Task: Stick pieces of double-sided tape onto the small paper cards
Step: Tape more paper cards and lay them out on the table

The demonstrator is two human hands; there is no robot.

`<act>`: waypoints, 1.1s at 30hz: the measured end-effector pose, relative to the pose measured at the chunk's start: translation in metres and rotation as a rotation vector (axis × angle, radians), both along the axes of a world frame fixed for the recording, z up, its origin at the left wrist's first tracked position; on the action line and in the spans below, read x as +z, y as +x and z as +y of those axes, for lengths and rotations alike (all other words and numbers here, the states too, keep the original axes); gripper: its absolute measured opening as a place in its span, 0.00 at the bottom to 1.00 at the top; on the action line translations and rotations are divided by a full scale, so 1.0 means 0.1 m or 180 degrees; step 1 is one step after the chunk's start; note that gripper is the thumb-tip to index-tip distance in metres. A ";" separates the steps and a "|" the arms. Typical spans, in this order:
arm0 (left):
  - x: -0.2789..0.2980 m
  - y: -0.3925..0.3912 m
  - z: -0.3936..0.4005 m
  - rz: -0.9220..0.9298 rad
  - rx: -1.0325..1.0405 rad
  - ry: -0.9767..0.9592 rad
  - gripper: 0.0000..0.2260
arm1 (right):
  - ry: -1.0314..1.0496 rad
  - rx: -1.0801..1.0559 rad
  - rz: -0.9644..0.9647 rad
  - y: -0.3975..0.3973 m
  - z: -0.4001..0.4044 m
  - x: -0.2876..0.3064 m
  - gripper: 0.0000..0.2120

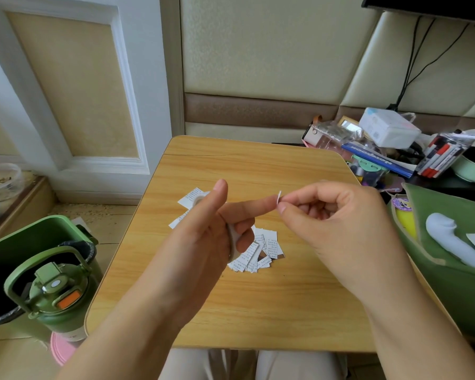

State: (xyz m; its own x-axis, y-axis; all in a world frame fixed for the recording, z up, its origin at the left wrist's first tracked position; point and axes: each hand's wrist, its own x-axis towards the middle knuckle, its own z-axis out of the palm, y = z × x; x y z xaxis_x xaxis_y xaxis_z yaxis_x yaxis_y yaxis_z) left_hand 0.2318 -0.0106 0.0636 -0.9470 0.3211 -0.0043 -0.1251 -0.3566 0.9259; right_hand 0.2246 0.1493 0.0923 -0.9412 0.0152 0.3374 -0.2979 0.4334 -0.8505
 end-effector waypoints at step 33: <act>-0.01 0.00 -0.03 -0.0123 -0.0408 0.0564 0.29 | -0.0213 0.0267 0.0152 0.07 0.07 -0.01 0.03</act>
